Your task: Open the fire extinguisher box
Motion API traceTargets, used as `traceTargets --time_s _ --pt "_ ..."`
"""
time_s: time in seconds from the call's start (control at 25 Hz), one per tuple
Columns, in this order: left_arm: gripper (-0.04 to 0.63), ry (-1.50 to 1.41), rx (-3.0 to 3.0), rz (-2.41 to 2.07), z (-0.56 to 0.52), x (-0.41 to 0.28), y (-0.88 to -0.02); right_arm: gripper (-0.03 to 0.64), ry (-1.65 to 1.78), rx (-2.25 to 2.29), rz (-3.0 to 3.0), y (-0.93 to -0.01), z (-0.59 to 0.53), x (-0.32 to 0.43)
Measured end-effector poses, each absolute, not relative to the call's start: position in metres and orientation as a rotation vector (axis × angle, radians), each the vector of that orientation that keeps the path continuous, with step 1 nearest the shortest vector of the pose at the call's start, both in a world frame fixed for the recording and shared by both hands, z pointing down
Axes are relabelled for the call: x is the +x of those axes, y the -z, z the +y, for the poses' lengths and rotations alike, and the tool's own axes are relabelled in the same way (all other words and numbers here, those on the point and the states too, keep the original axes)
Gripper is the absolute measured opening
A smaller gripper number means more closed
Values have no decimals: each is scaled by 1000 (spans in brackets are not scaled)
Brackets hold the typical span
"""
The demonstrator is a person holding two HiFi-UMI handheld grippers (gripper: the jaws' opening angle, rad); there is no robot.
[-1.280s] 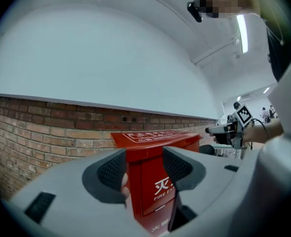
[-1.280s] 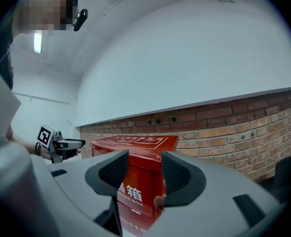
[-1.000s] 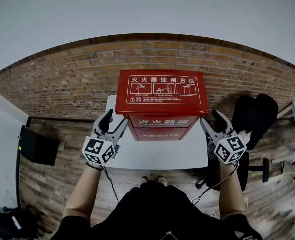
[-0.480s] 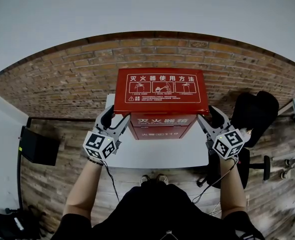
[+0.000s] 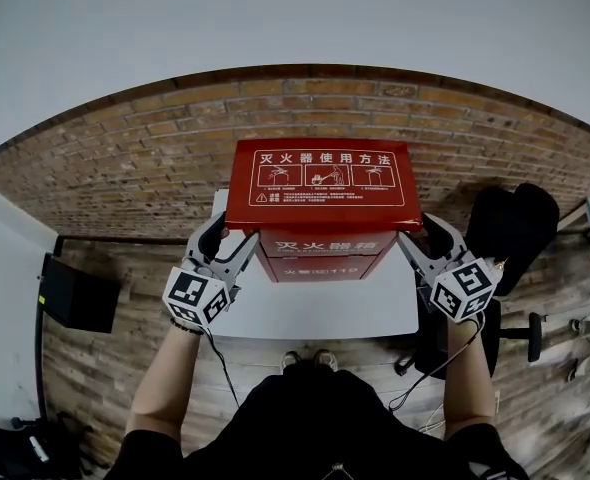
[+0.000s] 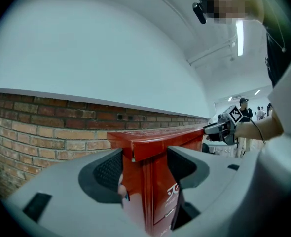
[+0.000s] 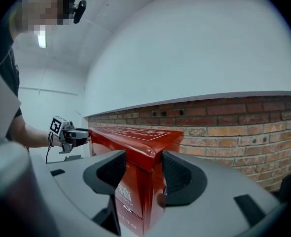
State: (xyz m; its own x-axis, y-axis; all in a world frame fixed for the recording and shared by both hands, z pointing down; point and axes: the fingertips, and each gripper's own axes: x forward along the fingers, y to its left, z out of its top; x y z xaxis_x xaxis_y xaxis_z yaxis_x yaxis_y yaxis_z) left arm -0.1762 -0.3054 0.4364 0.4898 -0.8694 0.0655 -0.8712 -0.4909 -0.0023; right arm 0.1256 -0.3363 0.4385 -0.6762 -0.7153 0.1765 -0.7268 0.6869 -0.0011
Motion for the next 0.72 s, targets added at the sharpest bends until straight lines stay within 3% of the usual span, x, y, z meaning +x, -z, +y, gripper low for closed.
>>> traceTargets --time_s 0.72 --pt "310 -37 2804 -1701 -357 -182 -340 223 153 1286 -2713 -334 -397 124"
